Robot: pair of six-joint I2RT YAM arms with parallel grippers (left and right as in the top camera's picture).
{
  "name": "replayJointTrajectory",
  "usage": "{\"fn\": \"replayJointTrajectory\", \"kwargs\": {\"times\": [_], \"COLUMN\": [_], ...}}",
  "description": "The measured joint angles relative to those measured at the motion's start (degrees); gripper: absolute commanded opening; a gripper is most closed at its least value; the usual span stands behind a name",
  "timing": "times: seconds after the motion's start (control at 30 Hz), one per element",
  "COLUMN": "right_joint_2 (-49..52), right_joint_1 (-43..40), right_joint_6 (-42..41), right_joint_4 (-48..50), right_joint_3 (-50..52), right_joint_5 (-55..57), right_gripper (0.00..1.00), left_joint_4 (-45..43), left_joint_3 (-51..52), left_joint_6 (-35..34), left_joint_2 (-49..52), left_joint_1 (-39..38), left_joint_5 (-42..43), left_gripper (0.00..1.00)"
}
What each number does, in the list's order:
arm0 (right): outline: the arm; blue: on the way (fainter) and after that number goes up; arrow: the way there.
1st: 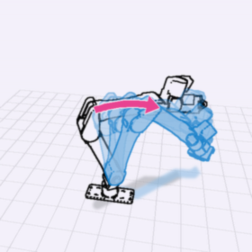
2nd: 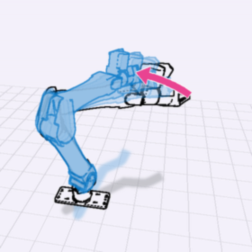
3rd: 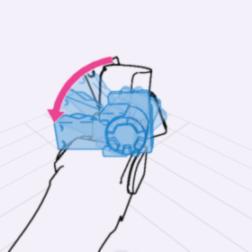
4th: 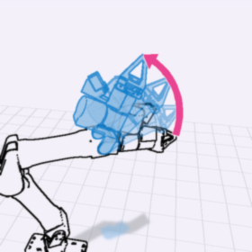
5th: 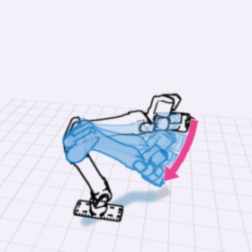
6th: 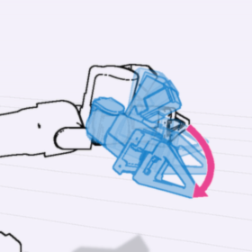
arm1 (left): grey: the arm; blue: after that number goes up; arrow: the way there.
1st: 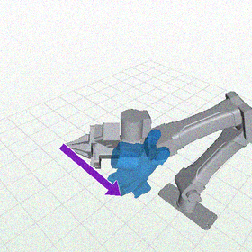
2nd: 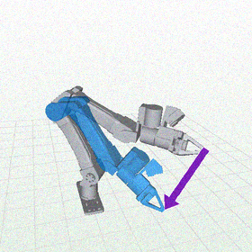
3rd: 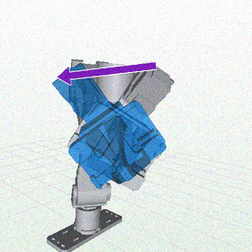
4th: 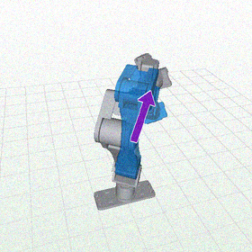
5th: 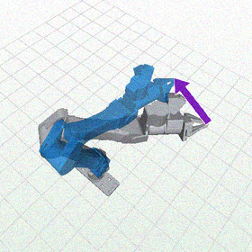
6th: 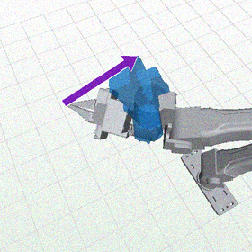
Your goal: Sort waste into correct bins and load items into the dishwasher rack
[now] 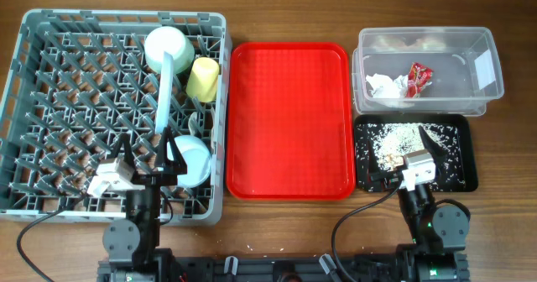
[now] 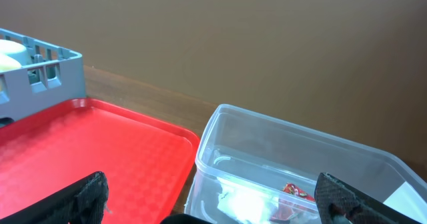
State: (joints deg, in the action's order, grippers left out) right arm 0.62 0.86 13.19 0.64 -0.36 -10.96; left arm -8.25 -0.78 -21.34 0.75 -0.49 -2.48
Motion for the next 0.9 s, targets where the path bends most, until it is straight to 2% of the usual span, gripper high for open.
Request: {"fn": "replayJointTrajectory", "kwargs": {"times": [0.13, 0.23, 0.33, 0.9], "right_joint_2": [0.00, 0.00, 0.00, 0.00], "right_joint_1": [0.00, 0.00, 0.00, 0.00], "right_joint_6": [-0.02, 0.00, 0.00, 0.00], "right_joint_4": [0.00, 0.00, 0.00, 0.00], "right_joint_3": [0.00, 0.00, 0.00, 0.00], "right_joint_5": [0.00, 0.00, 0.00, 0.00], "right_gripper": [1.00, 1.00, 1.00, 1.00], "left_joint_4": [11.34, 11.80, 11.91, 11.96], "left_joint_3": [0.31, 0.35, 0.35, 0.35], "left_joint_6": [-1.14, 5.33, 8.28, 9.31], "left_joint_2": [-0.11, -0.07, -0.07, -0.07], "left_joint_1": [0.00, 0.00, 0.00, 0.00], "left_joint_5": [-2.64, -1.86, -0.55, 0.26], "left_gripper": [1.00, 1.00, 1.00, 1.00]}}
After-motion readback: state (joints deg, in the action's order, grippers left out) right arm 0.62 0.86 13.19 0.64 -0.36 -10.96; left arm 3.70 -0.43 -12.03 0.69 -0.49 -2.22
